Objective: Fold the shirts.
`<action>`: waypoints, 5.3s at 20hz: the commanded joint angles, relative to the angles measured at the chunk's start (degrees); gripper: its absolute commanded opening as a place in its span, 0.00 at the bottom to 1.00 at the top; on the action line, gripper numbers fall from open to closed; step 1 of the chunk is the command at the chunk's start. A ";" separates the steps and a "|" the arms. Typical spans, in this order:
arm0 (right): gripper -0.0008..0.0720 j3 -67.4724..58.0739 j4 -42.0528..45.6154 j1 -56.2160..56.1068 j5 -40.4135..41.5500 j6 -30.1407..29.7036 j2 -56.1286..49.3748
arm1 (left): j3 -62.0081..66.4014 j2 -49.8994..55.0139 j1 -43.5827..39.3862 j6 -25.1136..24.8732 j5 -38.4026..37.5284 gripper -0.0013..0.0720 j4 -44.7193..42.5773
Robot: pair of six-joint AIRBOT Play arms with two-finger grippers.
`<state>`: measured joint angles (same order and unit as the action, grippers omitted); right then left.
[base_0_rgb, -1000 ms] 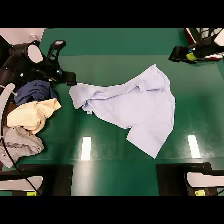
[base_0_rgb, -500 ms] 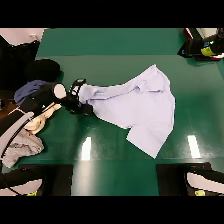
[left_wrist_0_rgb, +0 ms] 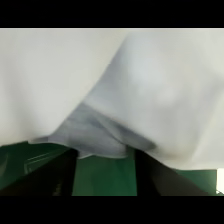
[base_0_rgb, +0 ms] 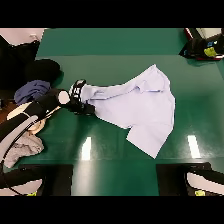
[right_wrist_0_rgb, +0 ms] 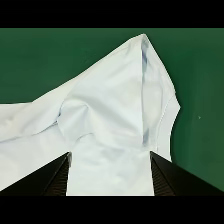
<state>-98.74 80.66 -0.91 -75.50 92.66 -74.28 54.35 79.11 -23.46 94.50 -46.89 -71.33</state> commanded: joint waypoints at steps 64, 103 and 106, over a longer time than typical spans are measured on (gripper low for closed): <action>0.03 -6.36 -1.18 7.21 10.34 0.98 33.22 | 66.07 -27.15 0.17 -6.38 -27.69 0.06 -15.28; 0.03 9.42 9.33 4.96 15.89 5.01 -15.47 | 29.57 10.64 17.38 4.37 4.68 0.06 -25.77; 0.03 13.70 9.33 4.96 13.53 5.05 -13.94 | 29.38 11.96 18.16 0.55 -5.07 0.06 -25.99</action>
<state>-87.79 89.62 4.21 -59.29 97.62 -88.77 83.26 89.47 -6.07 98.50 -43.51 -96.95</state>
